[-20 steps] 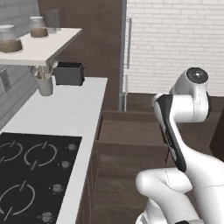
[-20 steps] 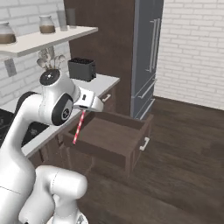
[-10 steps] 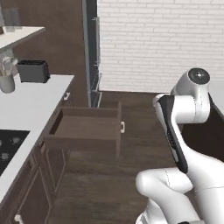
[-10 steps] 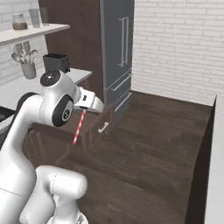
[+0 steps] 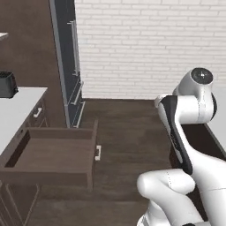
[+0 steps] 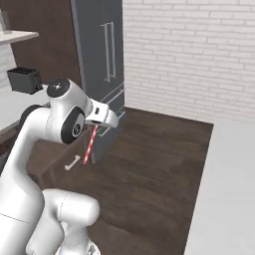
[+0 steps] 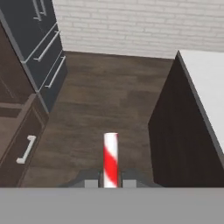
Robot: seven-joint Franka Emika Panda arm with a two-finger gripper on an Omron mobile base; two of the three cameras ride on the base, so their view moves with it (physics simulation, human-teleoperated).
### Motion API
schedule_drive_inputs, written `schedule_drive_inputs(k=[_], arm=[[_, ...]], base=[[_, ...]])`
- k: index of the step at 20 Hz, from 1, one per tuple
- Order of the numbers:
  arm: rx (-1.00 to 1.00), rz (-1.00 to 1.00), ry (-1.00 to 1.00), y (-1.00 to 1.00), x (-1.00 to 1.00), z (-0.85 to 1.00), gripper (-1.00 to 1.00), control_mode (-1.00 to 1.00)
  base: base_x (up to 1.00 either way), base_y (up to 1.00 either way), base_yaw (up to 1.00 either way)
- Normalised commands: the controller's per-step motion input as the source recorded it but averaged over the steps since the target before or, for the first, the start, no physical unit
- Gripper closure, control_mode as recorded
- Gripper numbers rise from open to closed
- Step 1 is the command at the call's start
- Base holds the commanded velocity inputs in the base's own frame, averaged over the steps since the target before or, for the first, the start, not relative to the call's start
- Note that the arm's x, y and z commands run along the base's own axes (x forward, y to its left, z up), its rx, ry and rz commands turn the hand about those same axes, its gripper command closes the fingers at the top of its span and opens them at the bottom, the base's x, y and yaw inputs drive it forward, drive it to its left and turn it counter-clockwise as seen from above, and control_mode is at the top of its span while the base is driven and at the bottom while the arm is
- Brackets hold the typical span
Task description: Take a straw from the drawer in front and place it inside the glass cup on the dining counter.
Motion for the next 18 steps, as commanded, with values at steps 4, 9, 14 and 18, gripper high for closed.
schedule_drive_inputs(k=[4,9,14,18], arm=[[0.00,0.00,0.00,0.00,0.00,0.00,1.00,1.00],[0.00,0.00,0.00,0.00,0.00,0.00,1.00,1.00],[0.00,0.00,0.00,0.00,0.00,0.00,1.00,1.00],[0.00,0.00,0.00,0.00,0.00,0.00,1.00,1.00]], base=[[1.00,-0.04,-0.20],[1.00,-0.02,-0.19],[1.00,-0.02,-0.21],[1.00,0.00,-0.24]])
